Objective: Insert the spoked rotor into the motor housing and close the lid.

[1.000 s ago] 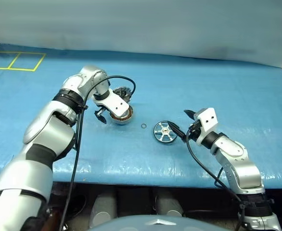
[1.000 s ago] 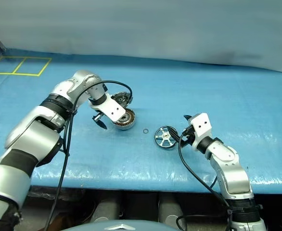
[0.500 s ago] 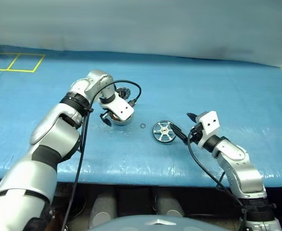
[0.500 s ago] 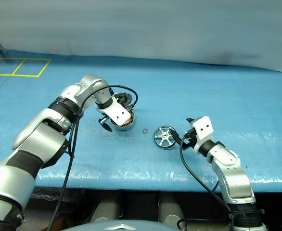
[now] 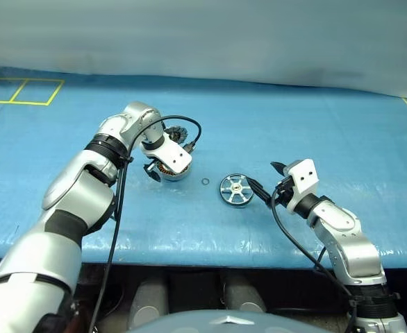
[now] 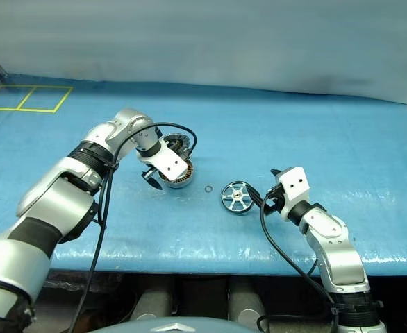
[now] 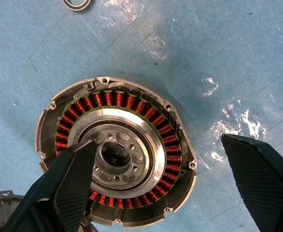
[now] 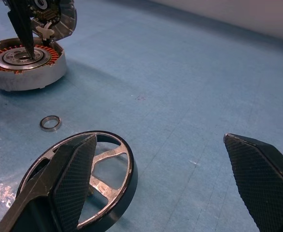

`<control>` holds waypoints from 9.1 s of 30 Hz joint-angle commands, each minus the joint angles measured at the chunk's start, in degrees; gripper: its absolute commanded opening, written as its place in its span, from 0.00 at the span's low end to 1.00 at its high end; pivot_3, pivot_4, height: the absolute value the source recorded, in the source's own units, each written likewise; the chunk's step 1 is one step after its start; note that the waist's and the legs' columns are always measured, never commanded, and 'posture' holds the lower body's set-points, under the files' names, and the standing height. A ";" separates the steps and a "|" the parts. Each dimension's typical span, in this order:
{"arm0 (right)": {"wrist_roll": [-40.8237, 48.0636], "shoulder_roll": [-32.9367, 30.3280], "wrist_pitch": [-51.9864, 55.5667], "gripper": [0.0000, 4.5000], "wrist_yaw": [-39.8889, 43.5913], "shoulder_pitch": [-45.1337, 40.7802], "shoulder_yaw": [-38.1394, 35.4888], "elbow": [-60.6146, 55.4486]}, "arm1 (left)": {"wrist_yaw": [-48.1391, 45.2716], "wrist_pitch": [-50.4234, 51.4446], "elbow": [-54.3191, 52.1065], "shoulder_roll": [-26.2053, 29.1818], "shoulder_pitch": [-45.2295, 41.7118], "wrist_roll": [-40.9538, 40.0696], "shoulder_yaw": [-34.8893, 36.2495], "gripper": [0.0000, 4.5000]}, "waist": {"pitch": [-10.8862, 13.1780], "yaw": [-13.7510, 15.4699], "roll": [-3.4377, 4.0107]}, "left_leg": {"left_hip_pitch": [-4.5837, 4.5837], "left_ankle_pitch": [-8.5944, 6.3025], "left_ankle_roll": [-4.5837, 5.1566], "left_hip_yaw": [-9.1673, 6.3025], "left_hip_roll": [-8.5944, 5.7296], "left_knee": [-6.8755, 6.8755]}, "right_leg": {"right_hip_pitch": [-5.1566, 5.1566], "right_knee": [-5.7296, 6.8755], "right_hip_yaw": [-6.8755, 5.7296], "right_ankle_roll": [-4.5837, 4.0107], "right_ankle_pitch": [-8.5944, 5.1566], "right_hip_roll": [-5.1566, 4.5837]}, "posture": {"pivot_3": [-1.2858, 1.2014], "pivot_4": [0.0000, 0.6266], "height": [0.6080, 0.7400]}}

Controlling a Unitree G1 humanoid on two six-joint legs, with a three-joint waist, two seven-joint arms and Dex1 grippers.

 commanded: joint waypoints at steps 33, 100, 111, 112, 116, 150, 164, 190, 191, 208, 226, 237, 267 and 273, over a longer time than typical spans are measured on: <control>-0.11 -0.62 -0.60 1.00 -0.68 -0.08 -1.74 -2.23 | -1.44 0.69 1.85 -0.37 1.93 0.77 0.38 0.79 | 0.01 0.19 -0.01 | -0.14 0.00 0.00 -0.01 -0.01 -0.01 | -0.11 -0.02 -0.01 0.00 0.00 0.00 | 0.52 0.24 1.00; -2.44 8.17 -0.37 1.00 -1.40 -0.54 12.66 -6.89 | 13.53 45.54 -60.47 9.30 54.01 -51.23 34.29 0.89 | -0.03 0.14 0.07 | 0.08 -0.02 0.05 -0.02 0.11 -0.02 | 0.01 0.05 -0.09 -0.10 -0.06 0.01 | 0.52 0.24 1.00; 1.12 10.31 3.57 1.00 1.03 1.11 16.93 -5.70 | 18.05 46.77 -63.38 9.78 59.37 -53.36 36.78 0.89 | -0.04 0.24 0.06 | 0.24 -0.03 0.03 0.08 0.11 -0.03 | 0.10 0.02 -0.11 -0.10 -0.06 -0.10 | 0.52 0.24 1.00; 1.70 10.55 3.73 1.00 1.57 1.18 17.11 -5.11 | 18.15 46.86 -63.59 9.70 59.54 -53.54 36.75 0.89 | -0.04 0.24 0.06 | 0.24 -0.03 0.03 0.09 0.11 -0.04 | 0.10 0.00 -0.11 -0.11 -0.06 -0.11 | 0.52 0.24 1.00; 2.38 11.44 4.15 1.00 2.12 0.82 17.04 -2.48 | 18.35 47.25 -64.47 9.44 60.53 -54.37 36.59 0.89 | -0.04 0.23 0.06 | 0.24 -0.03 0.03 0.11 0.11 -0.12 | 0.09 -0.06 -0.11 -0.11 -0.06 -0.12 | 0.52 0.24 1.00; -2.19 10.96 2.09 1.00 -1.29 -13.72 10.52 9.77 | 19.81 44.32 -65.83 6.37 64.84 -55.24 36.11 0.89 | -0.03 0.04 0.06 | 0.23 -0.03 0.03 0.18 0.09 -0.38 | 0.07 -0.32 -0.12 -0.11 -0.06 -0.15 | 0.52 0.24 1.00; -4.93 13.17 -0.88 1.00 -1.37 -18.64 11.22 15.01 | 22.02 39.79 -65.79 5.10 65.61 -55.37 37.79 0.89 | -0.03 0.01 0.07 | 0.22 -0.03 0.02 0.20 0.10 -0.40 | 0.05 -0.34 -0.12 -0.11 -0.06 -0.16 | 0.52 0.24 1.00; -7.84 16.68 -4.48 1.00 -2.01 -19.67 13.73 20.72 | 26.75 36.18 -72.35 3.91 75.47 -56.37 40.42 0.89 | -0.02 -0.73 0.08 | 0.17 -0.03 0.02 0.25 0.11 -0.57 | -0.11 -0.36 -0.09 -0.14 -0.07 -0.18 | 0.52 0.24 1.00; -7.71 16.89 -4.49 1.00 -2.04 -19.36 13.73 20.63 | 26.80 36.26 -72.70 4.04 75.80 -56.50 40.61 0.89 | -0.02 -0.74 0.08 | 0.16 -0.03 0.02 0.26 0.11 -0.60 | -0.14 -0.36 -0.09 -0.15 -0.08 -0.18 | 0.52 0.24 1.00; -0.20 18.90 1.77 1.00 -1.68 -13.84 9.87 11.78 | 27.31 36.54 -75.66 5.20 79.09 -57.90 41.99 0.89 | -0.02 -0.98 0.08 | -0.15 -0.03 0.02 0.32 0.12 -0.62 | -0.49 -0.34 -0.06 -0.16 -0.08 -0.18 | 0.52 0.24 1.00; -1.13 16.20 3.85 1.00 -5.13 -10.10 8.65 9.57 | 27.08 35.88 -73.58 4.90 77.09 -56.85 41.01 0.89 | -0.03 -1.09 0.08 | -0.15 -0.03 0.02 0.36 0.12 -0.66 | -0.51 -0.35 -0.04 -0.16 -0.09 -0.19 | 0.52 0.24 1.00; -3.77 11.93 2.75 1.00 -8.49 -10.77 5.52 10.51 | 26.96 34.30 -71.37 3.76 75.61 -55.95 39.74 0.89 | -0.03 -1.06 0.07 | -0.15 -0.03 0.02 0.37 0.11 -0.65 | -0.50 -0.35 -0.04 -0.16 -0.09 -0.18 | 0.52 0.24 1.00; -5.67 15.67 -0.96 1.00 -4.15 -17.49 11.33 17.14 | 27.96 32.12 -70.46 3.97 76.96 -55.88 40.81 0.89 | -0.03 -1.10 0.06 | -0.15 -0.03 0.02 0.36 0.11 -0.61 | -0.48 -0.32 -0.05 -0.16 -0.08 -0.18 | 0.52 0.24 1.00; -5.46 15.76 -1.60 1.00 -3.70 -18.15 10.94 18.80 | 28.61 31.75 -70.44 3.92 77.03 -55.87 40.87 0.89 | -0.03 -1.16 0.06 | -0.14 -0.03 0.02 0.36 0.12 -0.60 | -0.49 -0.30 -0.04 -0.16 -0.08 -0.16 | 0.52 0.24 1.00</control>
